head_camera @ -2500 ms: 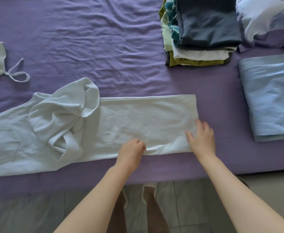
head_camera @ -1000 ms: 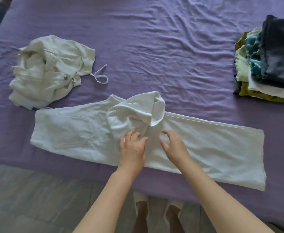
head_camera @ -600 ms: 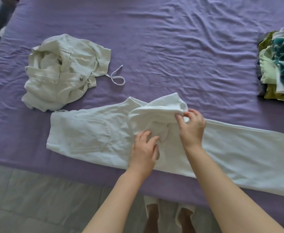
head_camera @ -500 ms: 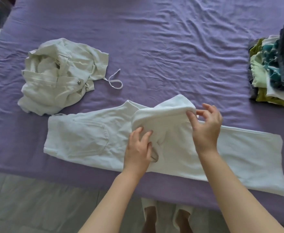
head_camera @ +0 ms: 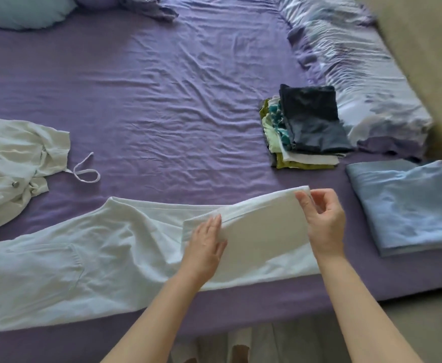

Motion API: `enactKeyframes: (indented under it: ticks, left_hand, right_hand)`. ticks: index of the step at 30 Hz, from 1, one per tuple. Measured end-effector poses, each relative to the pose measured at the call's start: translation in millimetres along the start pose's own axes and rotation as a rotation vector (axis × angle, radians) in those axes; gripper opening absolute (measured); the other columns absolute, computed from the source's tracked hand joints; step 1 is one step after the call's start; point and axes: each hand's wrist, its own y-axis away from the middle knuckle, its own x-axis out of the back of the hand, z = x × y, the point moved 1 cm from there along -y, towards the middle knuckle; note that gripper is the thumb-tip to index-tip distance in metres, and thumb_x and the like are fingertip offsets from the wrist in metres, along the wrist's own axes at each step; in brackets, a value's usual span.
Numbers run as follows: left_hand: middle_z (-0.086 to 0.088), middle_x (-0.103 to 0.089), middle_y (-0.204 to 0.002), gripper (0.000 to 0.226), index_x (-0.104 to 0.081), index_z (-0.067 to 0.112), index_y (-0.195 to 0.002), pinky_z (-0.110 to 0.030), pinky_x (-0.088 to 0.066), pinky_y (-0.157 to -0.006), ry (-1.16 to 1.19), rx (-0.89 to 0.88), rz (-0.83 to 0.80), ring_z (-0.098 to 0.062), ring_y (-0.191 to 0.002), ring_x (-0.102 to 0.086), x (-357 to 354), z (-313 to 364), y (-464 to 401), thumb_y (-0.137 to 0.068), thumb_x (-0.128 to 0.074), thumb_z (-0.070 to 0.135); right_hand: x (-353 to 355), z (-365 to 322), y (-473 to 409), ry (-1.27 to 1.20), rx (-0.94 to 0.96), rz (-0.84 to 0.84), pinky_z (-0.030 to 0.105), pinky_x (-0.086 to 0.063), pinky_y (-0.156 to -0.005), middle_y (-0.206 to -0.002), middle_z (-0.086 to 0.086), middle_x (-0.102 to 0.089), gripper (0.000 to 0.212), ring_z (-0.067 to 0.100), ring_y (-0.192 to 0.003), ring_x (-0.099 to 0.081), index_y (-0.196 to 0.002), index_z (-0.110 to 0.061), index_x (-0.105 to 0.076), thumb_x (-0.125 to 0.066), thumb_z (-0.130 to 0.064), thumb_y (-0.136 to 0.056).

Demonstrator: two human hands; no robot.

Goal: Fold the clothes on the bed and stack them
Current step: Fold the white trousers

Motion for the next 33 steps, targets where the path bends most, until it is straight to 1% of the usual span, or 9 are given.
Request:
enactKeyframes:
  ticks: [4, 8, 12, 18, 22, 24, 26, 29, 33]
  left_hand:
    - [0.004, -0.03, -0.154, 0.052, -0.021, 0.023, -0.151, -0.032, -0.016, -0.115, -0.101, 0.038, 0.018, -0.019, -0.143, -0.021, -24, 17, -7, -0.102, -0.038, 0.03]
    - [0.001, -0.008, -0.161, 0.054, -0.013, 0.028, -0.152, -0.043, -0.006, -0.117, -0.224, 0.1, -0.007, -0.022, -0.147, -0.003, -41, 30, -15, -0.102, -0.033, 0.033]
    - [0.0, 0.013, -0.16, 0.059, -0.001, 0.033, -0.152, -0.046, 0.009, -0.116, -0.207, 0.22, 0.037, -0.022, -0.146, 0.016, -57, 42, -22, -0.101, -0.03, 0.042]
    - [-0.003, 0.029, -0.155, 0.07, 0.012, 0.032, -0.15, -0.049, 0.001, -0.116, -0.241, 0.314, 0.057, -0.024, -0.144, 0.022, -85, 36, -50, -0.099, -0.034, 0.046]
    - [-0.006, 0.026, -0.156, 0.073, 0.007, 0.027, -0.152, -0.043, -0.001, -0.119, -0.224, 0.303, 0.0, -0.026, -0.145, 0.02, -116, 28, -72, -0.098, -0.04, 0.044]
    - [-0.005, 0.026, -0.156, 0.073, 0.006, 0.028, -0.152, -0.044, -0.001, -0.119, -0.237, 0.276, -0.031, -0.024, -0.144, 0.022, -127, 26, -78, -0.098, -0.041, 0.043]
    - [-0.004, 0.027, -0.156, 0.072, 0.005, 0.029, -0.152, -0.044, 0.002, -0.119, -0.262, 0.226, -0.056, -0.021, -0.143, 0.026, -132, 26, -79, -0.098, -0.041, 0.041]
    - [-0.006, 0.02, -0.158, 0.07, -0.002, 0.026, -0.152, -0.04, 0.007, -0.117, -0.293, 0.113, -0.019, -0.021, -0.143, 0.026, -130, 28, -79, -0.098, -0.043, 0.04]
    - [-0.01, -0.012, -0.159, 0.058, -0.029, 0.019, -0.149, -0.047, 0.0, -0.118, -0.325, 0.13, 0.16, -0.03, -0.147, -0.007, -111, 14, -88, -0.096, -0.052, 0.026]
  right_hand:
    - [41, 34, -2, 0.141, 0.022, 0.113, 0.01, -0.035, -0.057, -0.069, -0.011, -0.05, 0.028, -0.006, -0.063, -0.049, -0.079, -0.018, -0.046, -0.065, -0.037, -0.088]
    - [66, 64, -4, 0.208, -0.023, 0.102, 0.023, -0.031, -0.059, -0.072, -0.013, -0.049, 0.028, -0.005, -0.066, -0.05, -0.085, -0.014, -0.044, -0.061, -0.036, -0.091]
    - [68, 85, -13, 0.207, -0.036, 0.049, 0.018, -0.031, -0.057, -0.072, -0.01, -0.049, 0.028, -0.003, -0.068, -0.049, -0.085, -0.014, -0.043, -0.058, -0.036, -0.092]
    - [42, 133, -58, 0.199, -0.124, -0.011, 0.02, -0.026, -0.054, -0.066, -0.01, -0.049, 0.026, 0.008, -0.061, -0.048, -0.08, -0.014, -0.046, -0.062, -0.032, -0.091]
    - [22, 186, -77, 0.135, -0.376, -0.129, 0.019, -0.031, -0.065, -0.087, -0.002, -0.058, 0.022, 0.024, -0.088, -0.057, -0.099, -0.012, -0.054, -0.058, -0.033, -0.093]
    - [20, 203, -71, 0.108, -0.478, -0.263, 0.021, -0.036, -0.076, -0.107, -0.003, -0.057, 0.041, 0.016, -0.099, -0.055, -0.124, -0.013, -0.049, -0.063, -0.032, -0.09]
    - [22, 215, -65, 0.146, -0.464, -0.381, 0.016, -0.04, -0.074, -0.107, -0.014, -0.056, 0.054, 0.008, -0.097, -0.054, -0.133, -0.02, -0.045, -0.069, -0.026, -0.085]
    - [25, 215, -69, 0.183, -0.349, -0.317, 0.009, -0.041, -0.065, -0.093, -0.022, -0.059, 0.034, 0.006, -0.087, -0.058, -0.118, -0.024, -0.056, -0.067, -0.026, -0.086]
    - [17, 216, -82, 0.265, -0.331, -0.291, 0.031, -0.039, -0.069, -0.088, -0.008, -0.06, 0.017, 0.023, -0.089, -0.059, -0.103, -0.017, -0.054, -0.057, -0.03, -0.093]
